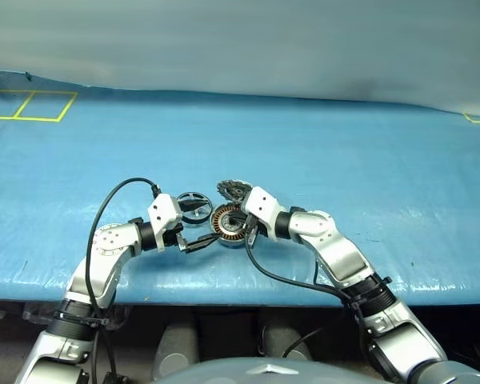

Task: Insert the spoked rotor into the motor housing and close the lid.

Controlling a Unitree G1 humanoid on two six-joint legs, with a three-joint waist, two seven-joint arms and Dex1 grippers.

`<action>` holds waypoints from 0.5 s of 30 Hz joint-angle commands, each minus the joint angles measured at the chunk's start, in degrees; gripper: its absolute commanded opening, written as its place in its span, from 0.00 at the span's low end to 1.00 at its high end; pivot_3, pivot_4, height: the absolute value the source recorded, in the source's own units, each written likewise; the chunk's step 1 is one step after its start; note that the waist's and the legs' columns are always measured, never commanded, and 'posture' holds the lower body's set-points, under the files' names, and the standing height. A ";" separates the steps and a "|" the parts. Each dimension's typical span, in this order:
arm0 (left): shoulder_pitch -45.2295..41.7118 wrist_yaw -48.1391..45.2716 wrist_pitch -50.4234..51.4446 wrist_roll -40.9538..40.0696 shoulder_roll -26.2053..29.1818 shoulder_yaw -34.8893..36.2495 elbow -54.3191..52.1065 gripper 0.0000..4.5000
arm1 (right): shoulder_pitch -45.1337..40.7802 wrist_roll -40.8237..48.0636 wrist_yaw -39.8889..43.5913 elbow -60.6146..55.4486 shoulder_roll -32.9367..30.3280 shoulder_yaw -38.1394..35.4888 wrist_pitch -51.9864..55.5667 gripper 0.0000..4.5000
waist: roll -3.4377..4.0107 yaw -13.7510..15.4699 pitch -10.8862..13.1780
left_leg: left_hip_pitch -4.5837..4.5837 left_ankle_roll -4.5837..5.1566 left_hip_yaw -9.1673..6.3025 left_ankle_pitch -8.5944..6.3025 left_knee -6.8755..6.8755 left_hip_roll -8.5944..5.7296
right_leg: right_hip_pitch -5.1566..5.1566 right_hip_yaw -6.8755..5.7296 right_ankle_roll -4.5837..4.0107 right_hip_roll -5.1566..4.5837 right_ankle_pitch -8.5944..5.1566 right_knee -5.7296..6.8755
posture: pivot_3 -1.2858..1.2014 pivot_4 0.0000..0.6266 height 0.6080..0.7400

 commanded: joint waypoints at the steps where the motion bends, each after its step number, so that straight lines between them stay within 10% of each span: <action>1: -0.71 0.03 -1.30 -0.34 0.18 1.34 -0.71 1.00 | 3.12 -2.50 1.12 4.97 -1.09 3.48 2.23 0.01 | 0.01 0.02 -0.13 | 0.00 0.00 0.00 0.00 0.00 0.00 | 0.00 0.00 0.00 0.00 0.00 0.00 | 0.52 0.24 1.00; 15: -1.11 -0.18 -1.04 -0.54 0.42 1.48 -0.79 1.00 | 4.40 -2.54 -0.53 5.93 -0.80 2.32 1.04 0.01 | 0.07 0.02 -0.53 | 0.31 -0.03 0.01 -0.03 -0.03 0.00 | -0.01 -0.02 -0.06 -0.08 -0.05 -0.05 | 0.52 0.24 1.00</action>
